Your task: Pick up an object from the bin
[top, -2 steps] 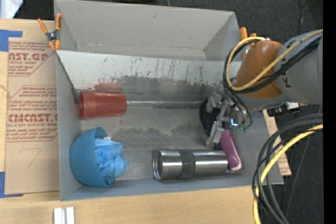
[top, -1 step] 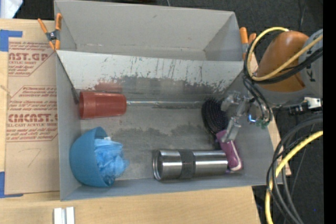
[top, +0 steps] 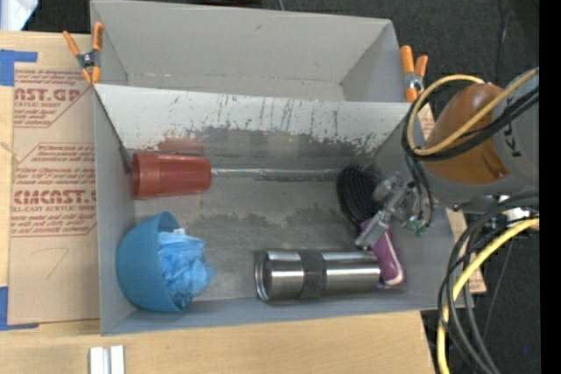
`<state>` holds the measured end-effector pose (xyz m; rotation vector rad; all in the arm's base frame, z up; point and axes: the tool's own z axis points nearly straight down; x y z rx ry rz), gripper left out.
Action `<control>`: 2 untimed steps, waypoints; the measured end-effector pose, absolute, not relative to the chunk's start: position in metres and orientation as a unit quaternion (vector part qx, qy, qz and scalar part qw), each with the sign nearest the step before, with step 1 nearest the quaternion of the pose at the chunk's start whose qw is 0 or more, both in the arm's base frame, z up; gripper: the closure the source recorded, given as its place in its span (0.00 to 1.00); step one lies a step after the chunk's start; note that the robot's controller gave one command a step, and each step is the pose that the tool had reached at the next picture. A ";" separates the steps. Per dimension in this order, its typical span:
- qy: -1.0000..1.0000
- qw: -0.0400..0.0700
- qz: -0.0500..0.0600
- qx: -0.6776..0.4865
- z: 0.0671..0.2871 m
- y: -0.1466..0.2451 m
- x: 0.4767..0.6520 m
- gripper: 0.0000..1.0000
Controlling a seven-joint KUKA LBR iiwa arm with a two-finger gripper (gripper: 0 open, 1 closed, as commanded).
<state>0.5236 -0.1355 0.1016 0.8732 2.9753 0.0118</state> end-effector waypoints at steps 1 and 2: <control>0.952 0.011 -0.001 0.307 0.072 -0.120 0.547 0.00; 0.874 0.016 0.003 0.485 0.072 -0.106 0.560 1.00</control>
Offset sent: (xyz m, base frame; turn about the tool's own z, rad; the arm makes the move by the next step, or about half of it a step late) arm 0.0372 0.0323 -0.0316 0.4438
